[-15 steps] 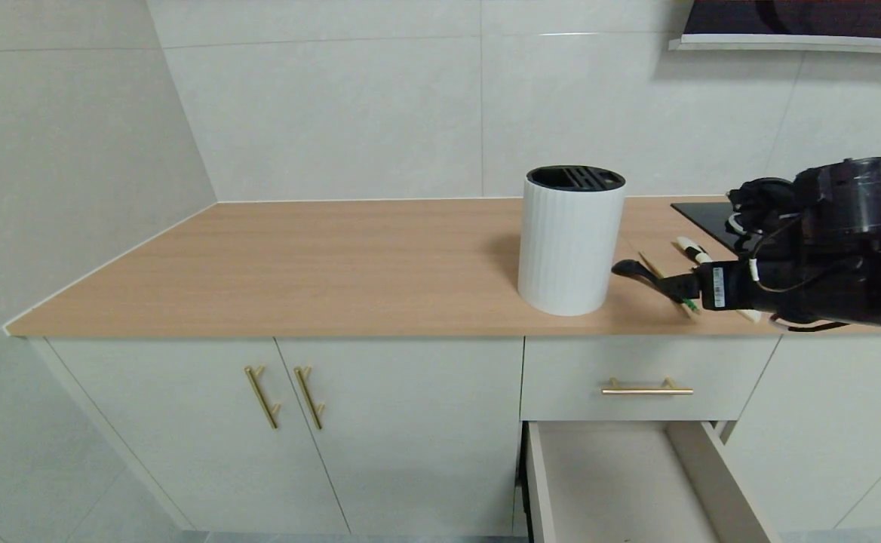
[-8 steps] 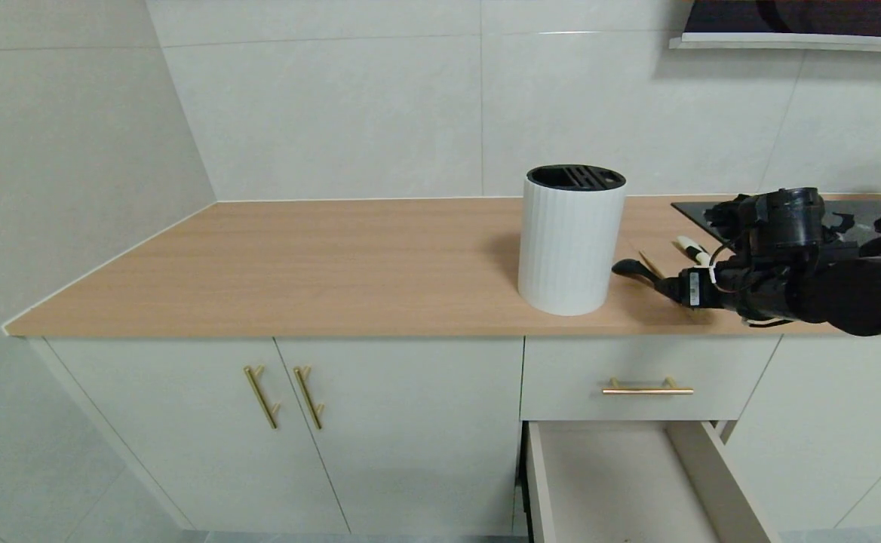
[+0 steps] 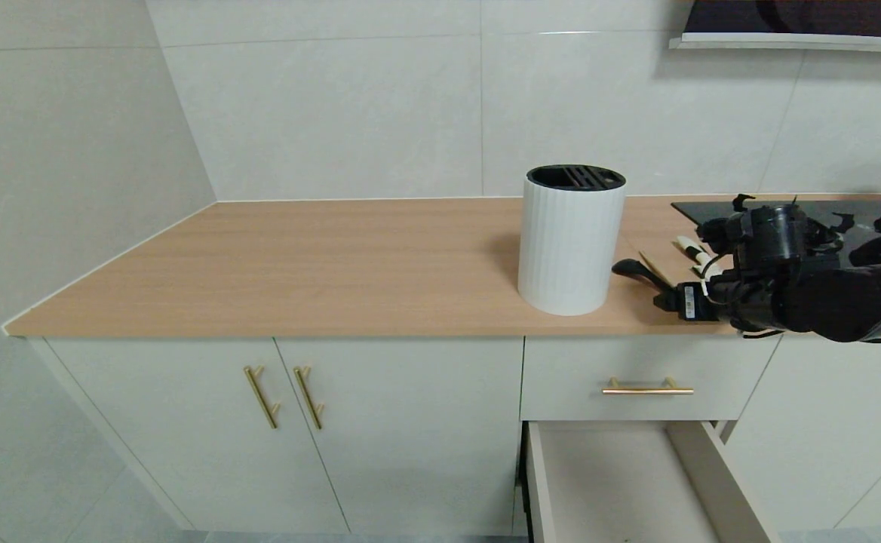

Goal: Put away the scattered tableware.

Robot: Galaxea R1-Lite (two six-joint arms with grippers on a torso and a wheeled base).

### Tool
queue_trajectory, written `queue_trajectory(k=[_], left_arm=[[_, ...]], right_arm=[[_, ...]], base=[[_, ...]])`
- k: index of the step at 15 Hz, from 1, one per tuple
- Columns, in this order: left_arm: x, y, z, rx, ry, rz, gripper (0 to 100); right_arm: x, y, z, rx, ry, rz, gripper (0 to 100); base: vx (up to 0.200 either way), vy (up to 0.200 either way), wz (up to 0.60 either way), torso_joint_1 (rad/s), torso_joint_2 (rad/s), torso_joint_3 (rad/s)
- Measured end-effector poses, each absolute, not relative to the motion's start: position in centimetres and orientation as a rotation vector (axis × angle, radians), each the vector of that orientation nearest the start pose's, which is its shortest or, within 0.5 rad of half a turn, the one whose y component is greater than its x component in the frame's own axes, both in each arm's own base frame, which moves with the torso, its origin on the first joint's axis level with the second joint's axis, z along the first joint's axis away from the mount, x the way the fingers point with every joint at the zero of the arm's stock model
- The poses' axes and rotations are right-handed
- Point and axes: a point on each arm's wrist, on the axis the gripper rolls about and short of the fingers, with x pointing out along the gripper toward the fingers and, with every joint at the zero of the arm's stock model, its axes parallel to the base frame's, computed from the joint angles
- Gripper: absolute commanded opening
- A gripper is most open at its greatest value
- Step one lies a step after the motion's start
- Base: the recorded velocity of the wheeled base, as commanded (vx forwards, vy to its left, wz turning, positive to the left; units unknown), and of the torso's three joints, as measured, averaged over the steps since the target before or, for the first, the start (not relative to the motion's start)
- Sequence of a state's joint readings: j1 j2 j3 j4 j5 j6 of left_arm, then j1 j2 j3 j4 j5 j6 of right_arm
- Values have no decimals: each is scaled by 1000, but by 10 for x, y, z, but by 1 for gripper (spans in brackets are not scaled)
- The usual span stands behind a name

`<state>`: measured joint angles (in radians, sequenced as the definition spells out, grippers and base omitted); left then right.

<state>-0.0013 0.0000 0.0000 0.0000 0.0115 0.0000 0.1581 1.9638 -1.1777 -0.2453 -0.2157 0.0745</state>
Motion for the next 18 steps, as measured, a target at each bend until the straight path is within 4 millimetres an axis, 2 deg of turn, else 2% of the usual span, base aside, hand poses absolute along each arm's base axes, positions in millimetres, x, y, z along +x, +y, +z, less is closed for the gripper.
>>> queue_trajectory(k=[5,6,14,18], left_arm=[[-23,0,75,0,0,10,100],[-23,0,75,0,0,10,100],[-23,0,75,0,0,10,100],[-23,0,75,0,0,10,100]], right_arm=[[375,53,150,-34,561,-80,100],[375,53,151,-34,561,-81,0],[374,53,150,-33,564,-82,0],[353,51,168,-31,542,-80,0]], base=[[0,0,0,0,0,0],[0,0,0,0,0,0],[0,0,0,0,0,0],[0,0,0,0,0,0]])
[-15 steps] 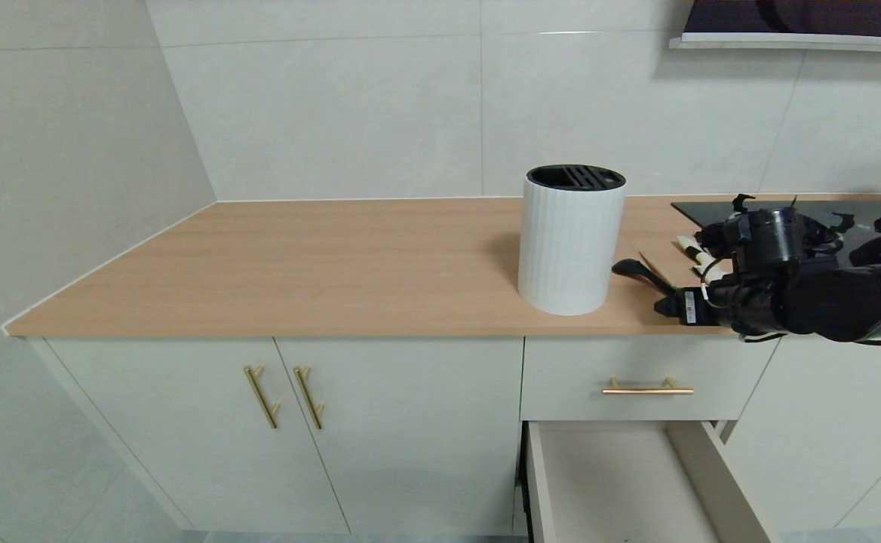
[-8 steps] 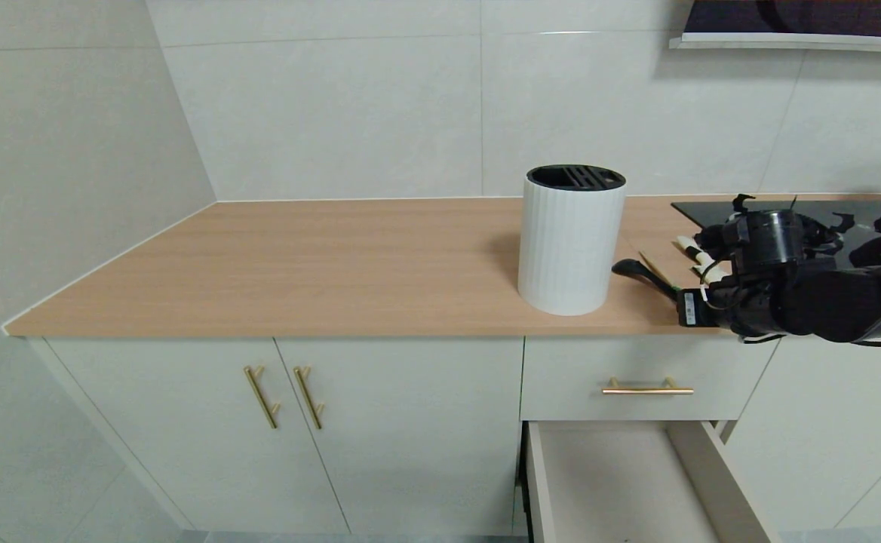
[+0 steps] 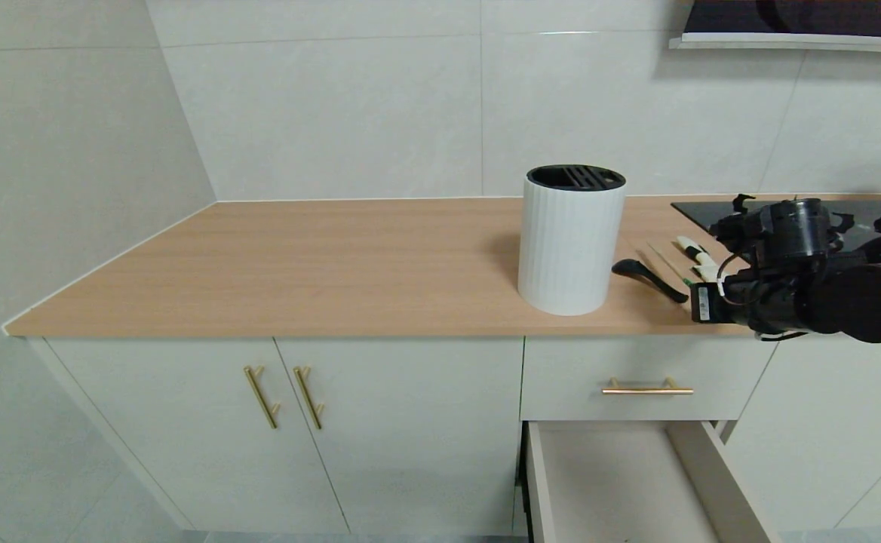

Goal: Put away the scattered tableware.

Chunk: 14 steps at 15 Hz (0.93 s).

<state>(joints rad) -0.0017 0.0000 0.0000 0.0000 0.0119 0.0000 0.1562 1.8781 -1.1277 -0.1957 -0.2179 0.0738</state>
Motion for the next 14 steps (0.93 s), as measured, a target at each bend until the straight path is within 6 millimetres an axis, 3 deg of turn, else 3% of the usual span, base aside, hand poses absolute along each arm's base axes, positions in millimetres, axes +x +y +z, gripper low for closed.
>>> queue_trajectory(k=[3,6,9,14], left_arm=[[-23,0,75,0,0,10,100],[-23,0,75,0,0,10,100],[-23,0,75,0,0,10,100],[-23,0,75,0,0,11,100]], right_arm=[[312,47,189,-34,571,-66,0],[253,40,210,-31,594,-36,0],[196,35,215,-6,631,86,0],[149,35,213,-31,595,185,0]], base=[[0,0,0,0,0,0],[0,0,0,0,0,0],[0,0,0,0,0,0],[0,0,0,0,0,0]])
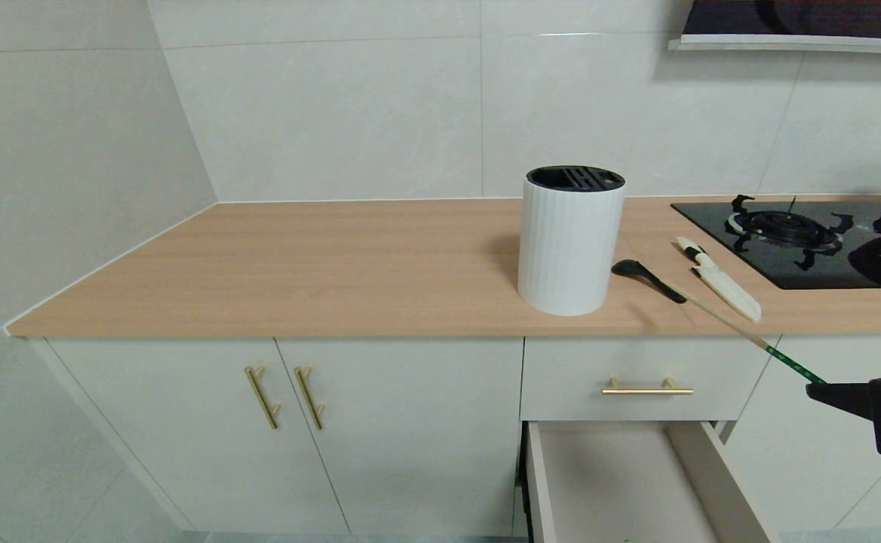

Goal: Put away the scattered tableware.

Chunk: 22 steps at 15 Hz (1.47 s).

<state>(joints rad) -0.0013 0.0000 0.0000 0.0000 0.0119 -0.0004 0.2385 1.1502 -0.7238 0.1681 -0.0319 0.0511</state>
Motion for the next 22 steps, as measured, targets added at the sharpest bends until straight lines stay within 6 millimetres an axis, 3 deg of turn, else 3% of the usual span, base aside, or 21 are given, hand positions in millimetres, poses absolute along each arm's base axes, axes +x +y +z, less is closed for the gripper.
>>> queue_trajectory(k=[9,22], left_arm=[[-23,0,75,0,0,10,100],[-23,0,75,0,0,10,100]], right_arm=[[127,42,192,-178,623,303,0],[109,53,181,-239,626,509,0]], base=[[0,0,0,0,0,0],[0,0,0,0,0,0]])
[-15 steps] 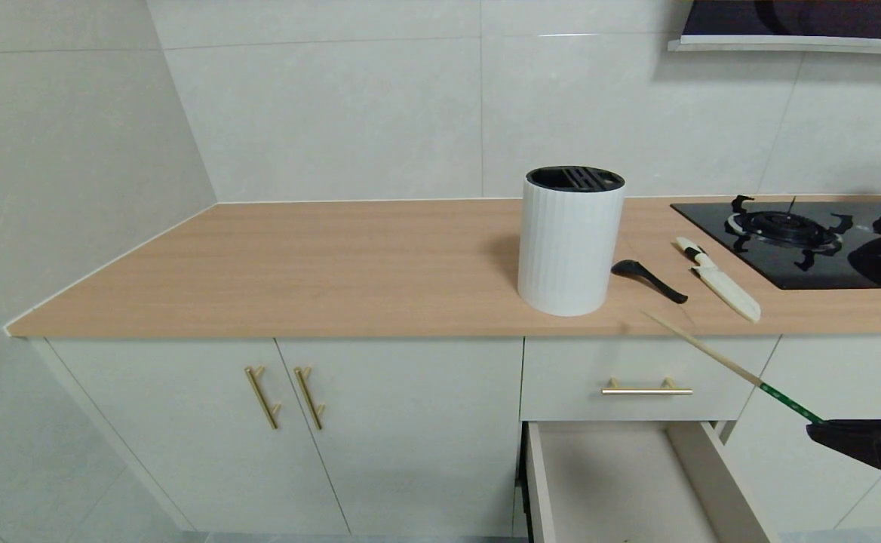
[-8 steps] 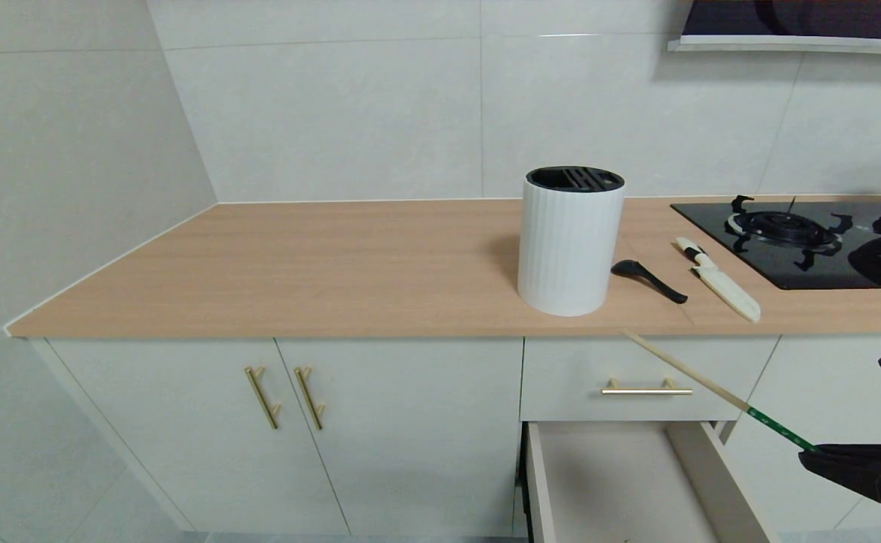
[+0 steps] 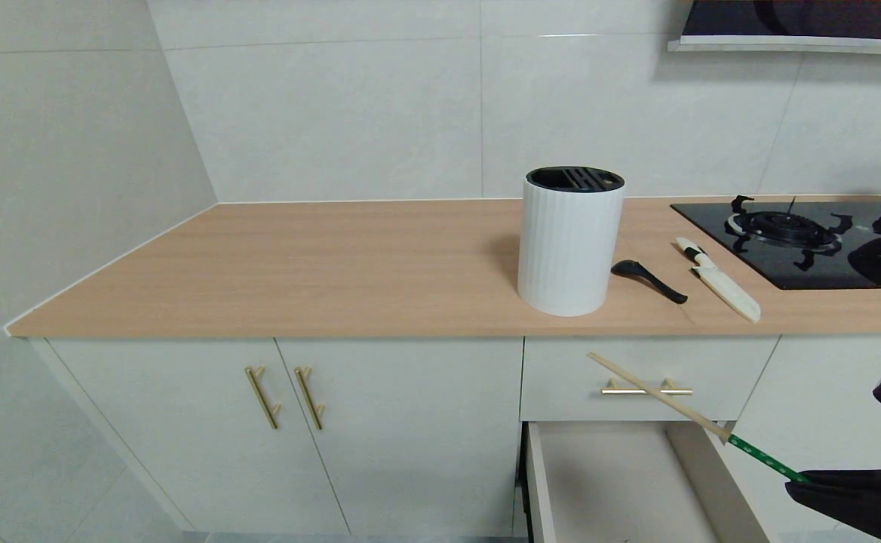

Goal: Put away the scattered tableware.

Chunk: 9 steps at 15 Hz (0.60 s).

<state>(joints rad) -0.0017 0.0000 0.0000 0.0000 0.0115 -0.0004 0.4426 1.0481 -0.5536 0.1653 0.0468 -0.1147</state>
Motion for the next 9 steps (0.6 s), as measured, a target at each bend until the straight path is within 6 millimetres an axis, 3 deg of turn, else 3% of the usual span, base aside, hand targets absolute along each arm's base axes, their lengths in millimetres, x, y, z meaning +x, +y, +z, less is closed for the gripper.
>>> queue_trajectory(k=[3,9], left_arm=[[-23,0,76,0,0,10,100],[-23,0,75,0,0,10,100]], right_arm=[[108,52,178,-260,630,517,0],[107,52,177,-264,634,519,0]], base=[[0,0,0,-113,277,160],[0,0,0,-191,461,275]])
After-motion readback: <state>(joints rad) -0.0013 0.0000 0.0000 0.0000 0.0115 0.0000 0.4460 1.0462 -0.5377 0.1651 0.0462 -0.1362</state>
